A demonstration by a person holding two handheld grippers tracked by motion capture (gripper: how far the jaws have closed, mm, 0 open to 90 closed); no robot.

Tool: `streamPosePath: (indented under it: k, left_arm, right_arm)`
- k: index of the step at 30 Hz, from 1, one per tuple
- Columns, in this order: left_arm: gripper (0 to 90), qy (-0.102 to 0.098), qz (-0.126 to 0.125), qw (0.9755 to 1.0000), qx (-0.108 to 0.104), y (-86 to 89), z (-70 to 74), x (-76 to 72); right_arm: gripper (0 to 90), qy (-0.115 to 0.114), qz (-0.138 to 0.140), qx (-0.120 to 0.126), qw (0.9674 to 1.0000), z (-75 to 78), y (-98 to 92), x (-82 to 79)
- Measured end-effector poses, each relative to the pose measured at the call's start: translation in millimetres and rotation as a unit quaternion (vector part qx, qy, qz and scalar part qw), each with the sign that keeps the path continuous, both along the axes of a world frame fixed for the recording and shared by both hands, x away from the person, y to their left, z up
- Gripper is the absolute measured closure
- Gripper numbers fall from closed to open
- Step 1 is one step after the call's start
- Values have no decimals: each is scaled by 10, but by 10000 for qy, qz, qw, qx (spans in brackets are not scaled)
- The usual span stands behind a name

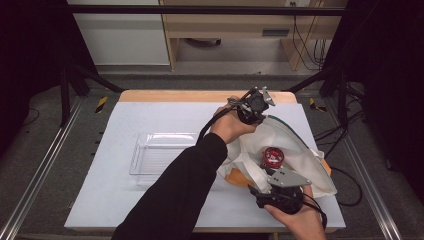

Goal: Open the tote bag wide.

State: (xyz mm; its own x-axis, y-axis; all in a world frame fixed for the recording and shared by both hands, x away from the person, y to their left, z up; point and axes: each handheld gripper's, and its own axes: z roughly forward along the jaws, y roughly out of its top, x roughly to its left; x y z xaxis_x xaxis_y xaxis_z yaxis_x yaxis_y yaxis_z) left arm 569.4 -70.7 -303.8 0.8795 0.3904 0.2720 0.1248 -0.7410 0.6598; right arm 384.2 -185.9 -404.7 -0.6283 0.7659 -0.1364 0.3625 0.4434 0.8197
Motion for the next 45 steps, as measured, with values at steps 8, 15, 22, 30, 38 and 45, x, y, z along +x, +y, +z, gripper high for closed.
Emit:
streamPosePath:
  k: [8, 15, 22, 30, 38, 45]
  left_arm:
    - [804, 139, 90, 9996, -208, 121, -18, 110]
    - [804, 96, 109, 9995, -269, 138, 4, 169]
    - [807, -19, 154, 9993, -339, 122, -8, 199]
    - [811, -163, 162, 9992, -340, 98, -17, 194]
    - [811, -290, 257, 9982, -460, 140, 34, 193]
    - [812, -341, 285, 9982, -390, 97, -37, 219]
  right_arm:
    - [610, 195, 23, -299, 9994, -94, 156, 57]
    - [692, 464, 248, -415, 9978, -219, 207, 53]
    - [745, 595, 448, -297, 9968, -259, 216, 18]
    - [783, 618, 536, -404, 9958, -285, 256, 7]
    - [784, 627, 789, -465, 9938, -273, 328, -53]
    - [785, 761, 873, -435, 9923, -324, 353, -42]
